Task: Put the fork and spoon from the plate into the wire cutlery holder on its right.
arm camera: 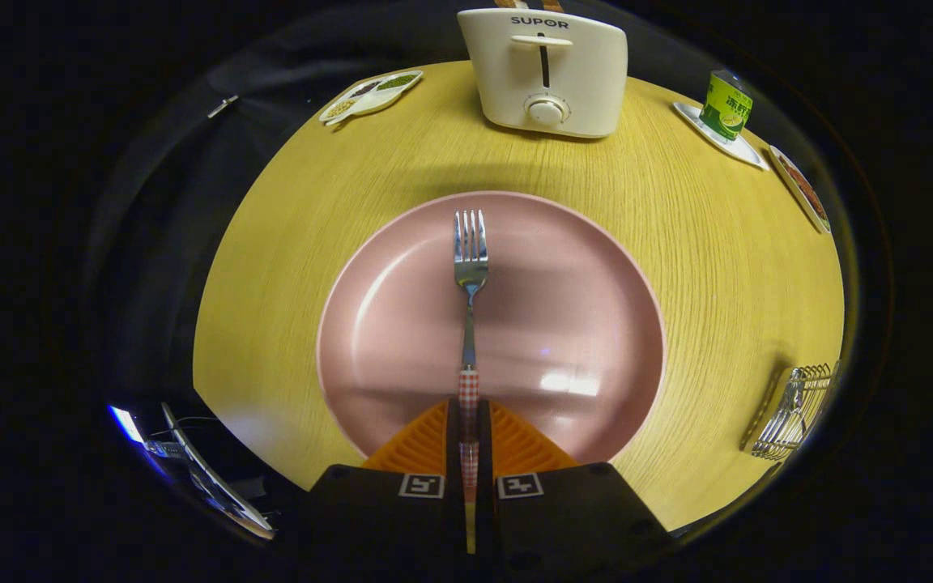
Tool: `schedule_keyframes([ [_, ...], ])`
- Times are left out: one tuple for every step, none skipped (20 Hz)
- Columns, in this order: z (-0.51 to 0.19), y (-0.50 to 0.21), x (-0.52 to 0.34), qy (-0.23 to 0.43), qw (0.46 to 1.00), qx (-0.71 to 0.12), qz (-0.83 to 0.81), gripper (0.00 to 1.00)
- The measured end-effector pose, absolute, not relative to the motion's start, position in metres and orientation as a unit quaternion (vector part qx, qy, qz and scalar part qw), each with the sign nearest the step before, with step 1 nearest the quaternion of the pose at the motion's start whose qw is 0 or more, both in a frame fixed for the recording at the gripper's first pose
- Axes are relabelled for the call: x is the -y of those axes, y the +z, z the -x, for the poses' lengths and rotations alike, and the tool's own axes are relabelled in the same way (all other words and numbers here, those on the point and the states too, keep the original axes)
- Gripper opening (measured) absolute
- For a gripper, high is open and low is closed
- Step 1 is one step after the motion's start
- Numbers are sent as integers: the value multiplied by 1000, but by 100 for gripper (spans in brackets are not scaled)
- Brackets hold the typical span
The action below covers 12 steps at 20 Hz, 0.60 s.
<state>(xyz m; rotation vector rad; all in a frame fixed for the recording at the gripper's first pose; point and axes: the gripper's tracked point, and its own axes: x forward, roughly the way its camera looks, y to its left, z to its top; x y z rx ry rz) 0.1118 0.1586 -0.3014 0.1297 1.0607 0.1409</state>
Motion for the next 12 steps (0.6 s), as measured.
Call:
schedule_keyframes([
  [-111,-298,-159,75,859,-503,-63,9],
  [-110,-294,-157,77,861,-498,-62,9],
  [-110,-289,-155,78,864,-494,-63,9],
  [-109,-283,-153,81,866,-489,-66,9],
  [-108,-276,-151,85,868,-484,-68,9],
  [-105,-269,-148,88,870,-480,-67,9],
  [-102,-261,-145,94,871,-477,-68,9],
  [-98,-254,-142,98,872,-475,-68,9],
  [-93,-246,-137,101,873,-473,-69,9],
  [-87,-238,-131,105,874,-470,-69,9],
  [-82,-231,-124,107,875,-468,-66,9],
  [-76,-224,-115,109,876,-465,-62,9],
])
